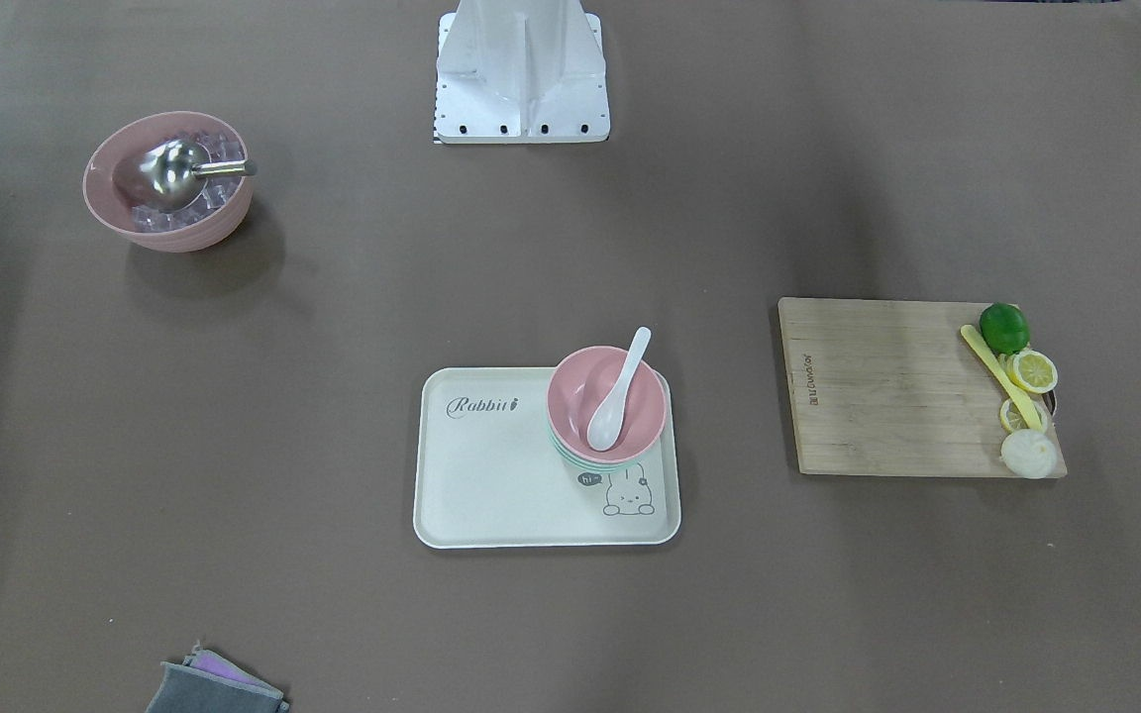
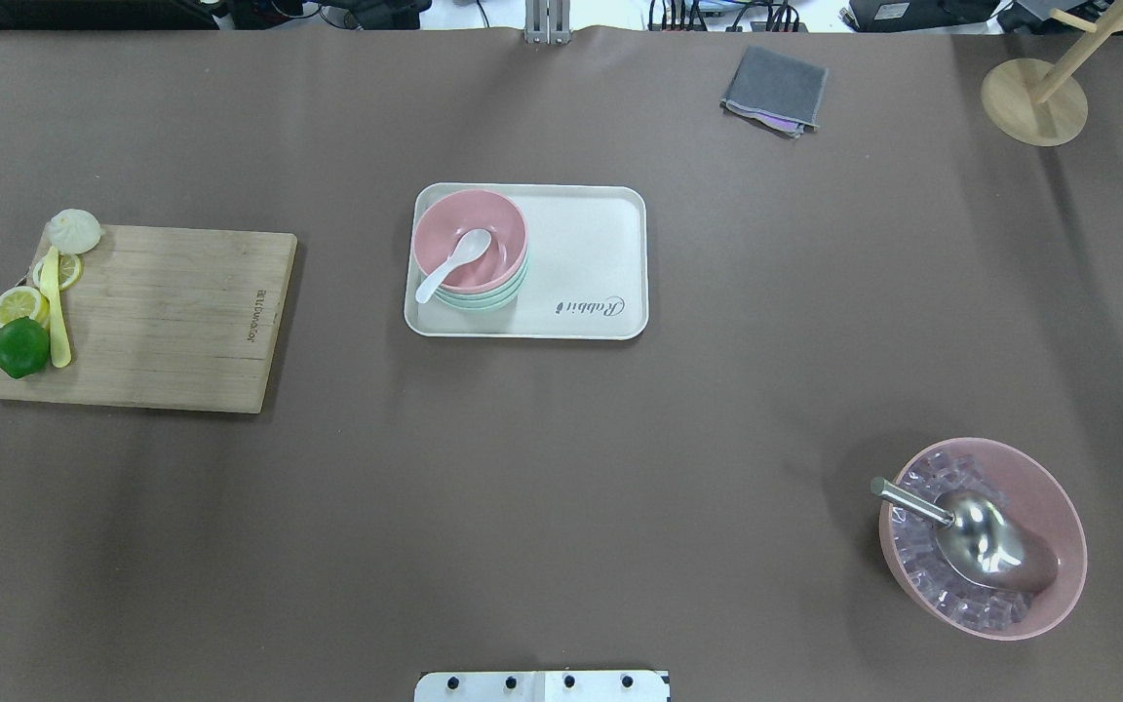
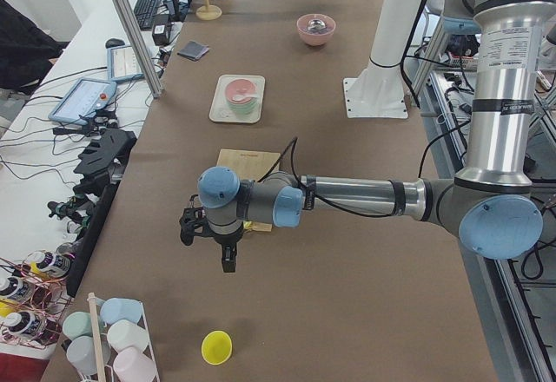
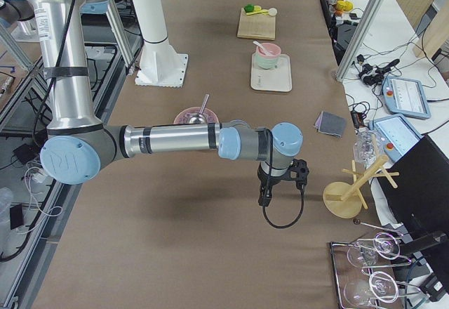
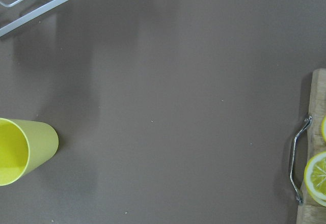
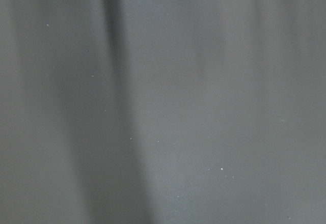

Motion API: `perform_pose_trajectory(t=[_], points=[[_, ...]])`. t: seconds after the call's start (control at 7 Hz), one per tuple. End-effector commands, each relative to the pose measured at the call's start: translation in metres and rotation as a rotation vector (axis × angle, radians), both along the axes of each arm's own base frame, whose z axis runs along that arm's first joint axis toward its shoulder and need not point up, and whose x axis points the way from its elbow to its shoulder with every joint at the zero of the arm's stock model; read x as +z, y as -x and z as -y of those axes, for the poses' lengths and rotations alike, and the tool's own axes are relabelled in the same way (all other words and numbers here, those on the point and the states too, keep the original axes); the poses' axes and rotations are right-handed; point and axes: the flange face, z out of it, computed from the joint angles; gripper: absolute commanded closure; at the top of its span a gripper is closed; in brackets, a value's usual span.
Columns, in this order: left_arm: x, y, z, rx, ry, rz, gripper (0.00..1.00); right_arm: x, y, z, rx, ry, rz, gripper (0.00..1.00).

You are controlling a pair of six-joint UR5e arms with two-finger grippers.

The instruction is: Stack pink bowl on green and place spoon

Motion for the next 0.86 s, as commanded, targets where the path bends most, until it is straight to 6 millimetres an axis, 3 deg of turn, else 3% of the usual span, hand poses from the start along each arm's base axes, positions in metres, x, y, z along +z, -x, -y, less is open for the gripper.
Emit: perform_pose_trajectory(t=[0.0, 0.43, 0.71], points=[[-0.021, 0.003, -0.011, -0.007, -0.029, -0.016, 0.02, 0.0, 0.0, -0.003, 0.0, 0.0, 0.002, 0.0], [-0.003, 0.002, -0.013, -0.004, 0.006, -0.011, 0.02, -0.001, 0.0, -0.002, 0.0, -0.002, 0.004, 0.0], [-0.003, 0.001, -0.012, -0.003, 0.006, -0.011, 0.02, -0.002, 0.0, -0.002, 0.001, -0.002, 0.007, 0.0]])
